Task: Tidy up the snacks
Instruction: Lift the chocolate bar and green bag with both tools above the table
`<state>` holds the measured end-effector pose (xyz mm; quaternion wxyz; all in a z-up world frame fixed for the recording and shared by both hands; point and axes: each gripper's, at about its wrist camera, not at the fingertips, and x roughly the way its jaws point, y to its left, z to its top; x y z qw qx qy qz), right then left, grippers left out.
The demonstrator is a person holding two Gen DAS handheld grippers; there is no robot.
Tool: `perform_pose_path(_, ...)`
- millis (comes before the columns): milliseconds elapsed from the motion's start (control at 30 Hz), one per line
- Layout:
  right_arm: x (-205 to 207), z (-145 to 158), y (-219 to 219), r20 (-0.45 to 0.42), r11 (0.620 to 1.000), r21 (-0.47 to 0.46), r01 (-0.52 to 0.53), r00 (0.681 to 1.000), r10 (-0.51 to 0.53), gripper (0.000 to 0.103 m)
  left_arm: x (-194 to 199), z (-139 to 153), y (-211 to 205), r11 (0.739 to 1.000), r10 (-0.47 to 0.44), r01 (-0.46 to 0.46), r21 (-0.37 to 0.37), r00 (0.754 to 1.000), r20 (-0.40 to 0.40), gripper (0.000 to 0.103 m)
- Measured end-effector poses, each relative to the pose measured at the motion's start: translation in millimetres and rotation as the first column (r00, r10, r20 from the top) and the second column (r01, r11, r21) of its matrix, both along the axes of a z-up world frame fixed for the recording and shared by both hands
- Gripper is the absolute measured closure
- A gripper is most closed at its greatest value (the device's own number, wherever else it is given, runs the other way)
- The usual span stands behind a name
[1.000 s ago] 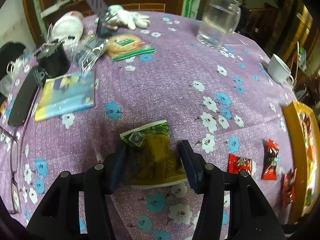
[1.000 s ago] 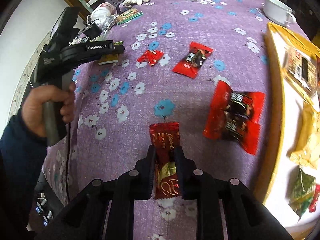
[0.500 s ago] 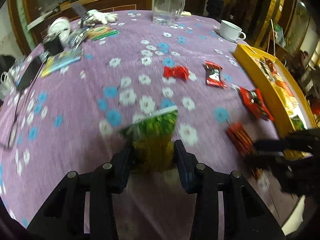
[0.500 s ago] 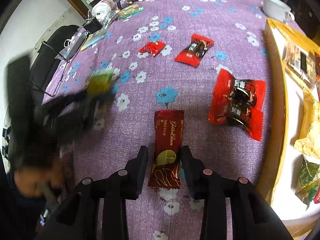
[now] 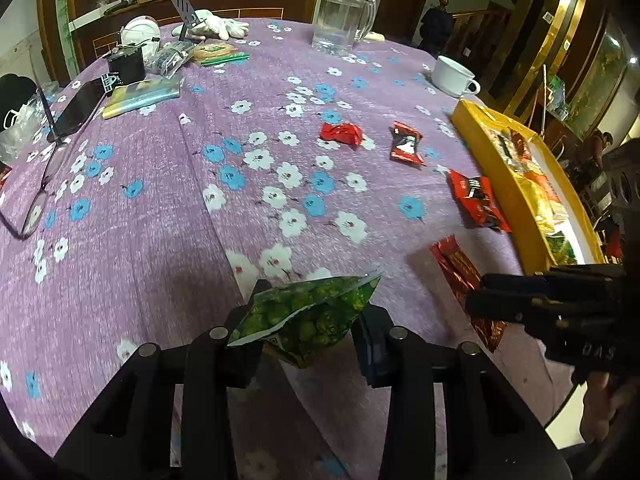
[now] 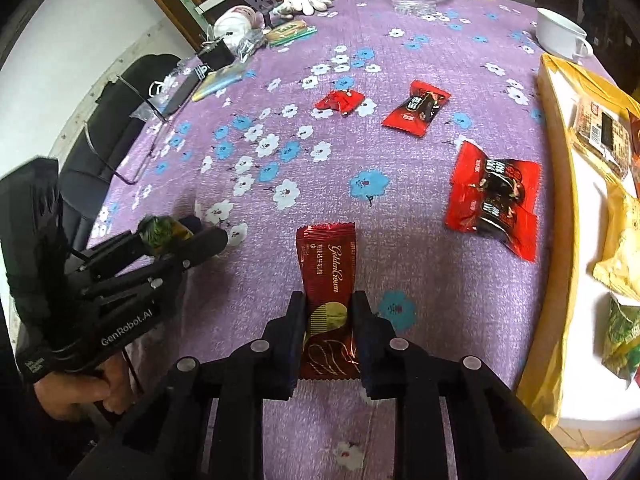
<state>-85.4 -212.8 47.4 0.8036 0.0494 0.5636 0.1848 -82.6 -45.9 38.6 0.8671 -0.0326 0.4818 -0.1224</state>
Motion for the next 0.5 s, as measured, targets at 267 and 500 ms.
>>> perform_pose_path(267, -5.2, 14.2, -19.7, 0.027, 0.999, 0.044, -0.008, 1.000, 0.006, 0.079, -11.6, 19.2, -17.0, 1.000, 0.010, -0.009, -0.012, 1.000, 0.025, 0.068)
perform_pose_path(500, -7.9, 24.1, -41.4, 0.048, 0.998, 0.060, -0.007, 0.999, 0.004, 0.079, -14.4, 29.2, -49.3, 1.000, -0.026, 0.026, -0.006, 0.999, 0.036, 0.068)
